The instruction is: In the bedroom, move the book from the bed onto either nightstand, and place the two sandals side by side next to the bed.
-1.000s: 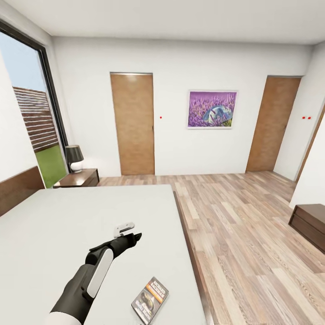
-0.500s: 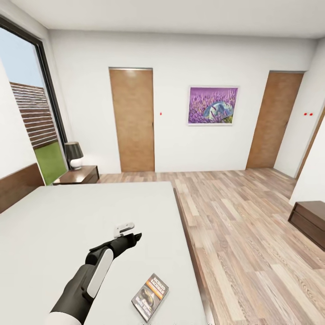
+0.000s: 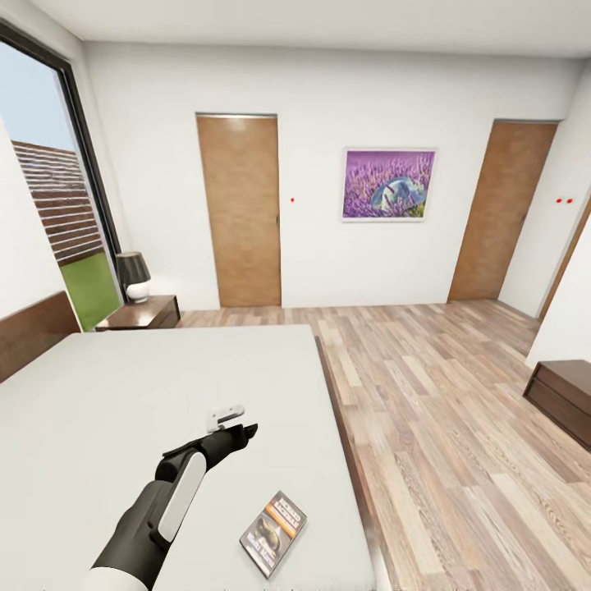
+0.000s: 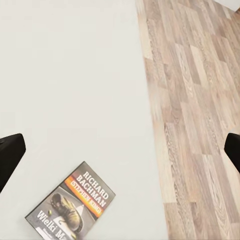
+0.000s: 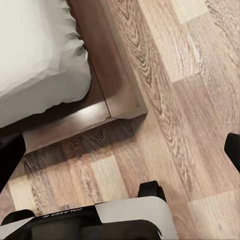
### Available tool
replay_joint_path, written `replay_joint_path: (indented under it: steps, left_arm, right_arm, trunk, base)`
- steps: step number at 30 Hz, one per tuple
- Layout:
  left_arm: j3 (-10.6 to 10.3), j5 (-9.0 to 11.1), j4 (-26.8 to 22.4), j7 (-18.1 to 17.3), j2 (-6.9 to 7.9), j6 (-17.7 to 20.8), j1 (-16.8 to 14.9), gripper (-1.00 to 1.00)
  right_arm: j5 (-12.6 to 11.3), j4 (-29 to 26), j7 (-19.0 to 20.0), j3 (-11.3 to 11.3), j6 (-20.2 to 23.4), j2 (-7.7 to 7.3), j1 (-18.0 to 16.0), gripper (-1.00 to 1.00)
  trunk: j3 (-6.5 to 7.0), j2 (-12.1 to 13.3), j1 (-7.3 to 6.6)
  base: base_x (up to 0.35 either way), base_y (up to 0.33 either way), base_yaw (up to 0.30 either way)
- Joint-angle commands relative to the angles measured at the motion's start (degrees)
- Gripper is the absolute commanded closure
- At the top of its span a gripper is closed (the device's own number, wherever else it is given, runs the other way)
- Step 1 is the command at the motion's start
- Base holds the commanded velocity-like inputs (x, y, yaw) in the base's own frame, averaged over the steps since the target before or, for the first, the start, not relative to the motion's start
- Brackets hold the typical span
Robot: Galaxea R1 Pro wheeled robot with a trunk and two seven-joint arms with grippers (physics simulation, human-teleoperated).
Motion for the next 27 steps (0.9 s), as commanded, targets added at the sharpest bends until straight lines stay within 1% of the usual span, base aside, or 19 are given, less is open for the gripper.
replay_joint_path:
  steps: [1,22,26,27]
  left_arm:
    - [-0.1,0.6,-0.1,0.5,0.01,0.2,0.0,-1.00]
    - [-0.1,0.6,0.0,0.5,0.01,0.1,0.0,-1.00]
    - [-0.1,0.6,0.2,0.5,-0.04,-0.3,0.0,-1.00]
    - [-0.1,0.6,0.5,0.5,-0.06,-1.0,0.0,-1.00]
  right_arm:
    - [-0.2,0.3,0.4,-0.2,-0.4,-0.02,-0.1,-1.00]
    - [-0.2,0.3,0.4,-0.2,-0.4,-0.02,-0.1,-1.00]
    - [-0.2,0.3,0.4,-0.2,-0.4,-0.02,-0.1,-1.00]
    - [-0.2,0.2,0.4,-0.2,-0.4,-0.02,-0.1,-1.00]
  trunk:
    - [-0.21,-0.1,0.03]
    - [-2.09,-0.1,0.03]
    - [-2.44,-0.1,0.03]
    - [-2.53,-0.1,0.03]
  base:
    - [0.000,0.000,0.000]
    - [0.000,0.000,0.000]
    - [0.000,0.000,0.000]
    - [0.000,0.000,0.000]
